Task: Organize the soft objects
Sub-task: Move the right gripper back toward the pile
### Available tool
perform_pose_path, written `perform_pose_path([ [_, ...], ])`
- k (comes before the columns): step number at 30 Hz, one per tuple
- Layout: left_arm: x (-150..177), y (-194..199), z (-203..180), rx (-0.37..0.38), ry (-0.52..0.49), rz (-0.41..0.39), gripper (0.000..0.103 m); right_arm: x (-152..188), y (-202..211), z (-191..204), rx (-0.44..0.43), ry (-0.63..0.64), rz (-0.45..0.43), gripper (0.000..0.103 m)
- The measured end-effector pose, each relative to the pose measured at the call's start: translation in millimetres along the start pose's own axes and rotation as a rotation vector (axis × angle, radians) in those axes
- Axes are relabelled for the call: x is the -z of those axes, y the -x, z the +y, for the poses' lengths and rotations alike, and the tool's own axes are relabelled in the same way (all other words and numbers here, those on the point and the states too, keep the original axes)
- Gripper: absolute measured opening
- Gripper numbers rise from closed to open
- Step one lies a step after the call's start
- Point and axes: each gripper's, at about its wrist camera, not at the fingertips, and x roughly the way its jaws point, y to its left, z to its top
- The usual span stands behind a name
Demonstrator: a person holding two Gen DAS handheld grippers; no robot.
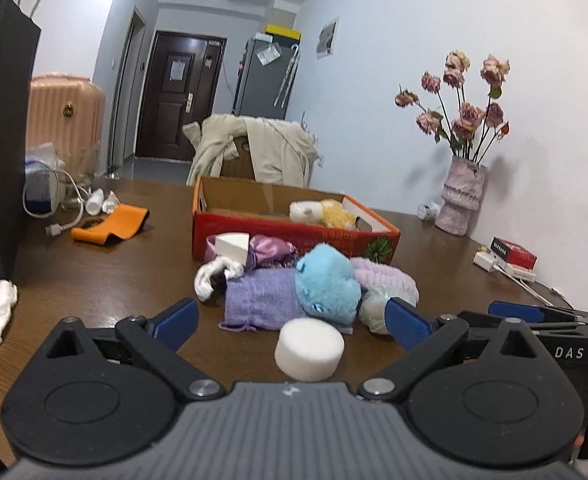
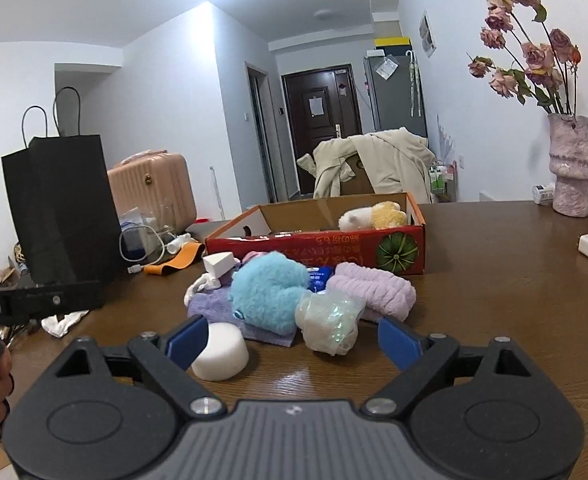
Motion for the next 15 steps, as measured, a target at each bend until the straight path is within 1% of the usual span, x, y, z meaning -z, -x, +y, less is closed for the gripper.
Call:
perform_pose_path([
  [3, 1, -12, -4, 0.002, -0.007, 0.028, 0.101, -1, -10, -7, 0.008, -0.019, 0.027, 0.091],
  [5, 1, -21, -8, 0.016, -0.022, 0.045, 0.101, 0, -17, -14, 0.017, -0.032, 0.041, 0.091],
  [9, -10, -44, -22, 0.047, -0.051, 0.058, 0.101, -4, -34, -35, 0.042, -0.090, 0.060, 0.087],
  [11, -18, -58, -31, 0.076, -0.066, 0.058, 0.100, -9, -43, -48, 0.052, -0.124, 0.065, 0.086],
  [13, -25, -75, -40, 0.097, -0.078, 0.059, 0.096, -15, -55, -62, 0.061, -0.159, 0.075, 0.082],
  [14, -29, -85, -44, 0.095, -0.082, 0.065, 0.091, -18, -62, -68, 0.066, -0.170, 0.081, 0.081],
  [15, -31, -93, -47, 0.093, -0.081, 0.068, 0.087, -20, -67, -73, 0.071, -0.177, 0.087, 0.078],
])
